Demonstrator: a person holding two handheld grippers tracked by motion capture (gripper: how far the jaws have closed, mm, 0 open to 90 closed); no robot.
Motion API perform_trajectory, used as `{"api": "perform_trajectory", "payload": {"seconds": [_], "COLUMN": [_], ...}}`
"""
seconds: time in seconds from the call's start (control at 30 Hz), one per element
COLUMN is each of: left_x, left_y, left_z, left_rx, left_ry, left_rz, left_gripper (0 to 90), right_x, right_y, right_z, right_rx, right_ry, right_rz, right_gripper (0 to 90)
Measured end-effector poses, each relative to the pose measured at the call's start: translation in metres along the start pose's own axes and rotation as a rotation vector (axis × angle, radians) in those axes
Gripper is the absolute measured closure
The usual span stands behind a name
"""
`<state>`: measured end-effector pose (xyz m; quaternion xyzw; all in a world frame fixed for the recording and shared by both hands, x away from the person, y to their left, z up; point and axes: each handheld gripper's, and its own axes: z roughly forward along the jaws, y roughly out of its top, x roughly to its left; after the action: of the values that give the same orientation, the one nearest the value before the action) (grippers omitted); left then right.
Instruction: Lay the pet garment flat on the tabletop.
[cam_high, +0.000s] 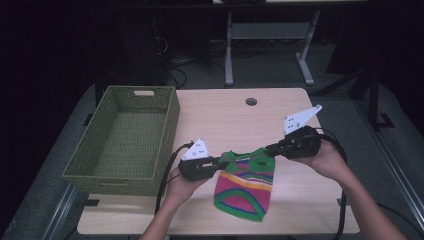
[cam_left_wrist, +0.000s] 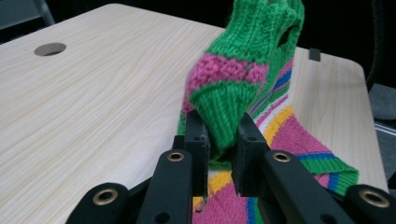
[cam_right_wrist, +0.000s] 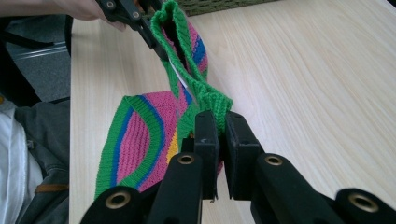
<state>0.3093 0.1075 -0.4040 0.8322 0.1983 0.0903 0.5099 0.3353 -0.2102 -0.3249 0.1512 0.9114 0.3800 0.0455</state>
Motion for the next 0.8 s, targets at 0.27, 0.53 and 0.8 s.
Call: {"api": "perform_trajectory", "payload": {"seconds": [0.27,0.53,0.8], "left_x": [-0.001,0.005,0.018], "left_y": [0.001,0.007,0.005], "left_z": [0.002,0.008,0.016], "left_rx": [0.007,0.014,0.041], "left_ry": [0.016,0.048,0.078], "left_rz": [-0.015,-0.031,-0.06], "left_gripper": [81.6,82.8,82.8], "right_x": [0.0,-0.008,-0.026], "right_y": [-0.008,-0.009,-0.011], "right_z": [0.001,-0.001,0.008], "right_rx": [0.009,-0.012,-0.007], "right_ry": [-0.024,-0.042,-0.039], "right_rz": [0.018,0.034,0.069], "right_gripper": [84.1,84.0,83.9]}}
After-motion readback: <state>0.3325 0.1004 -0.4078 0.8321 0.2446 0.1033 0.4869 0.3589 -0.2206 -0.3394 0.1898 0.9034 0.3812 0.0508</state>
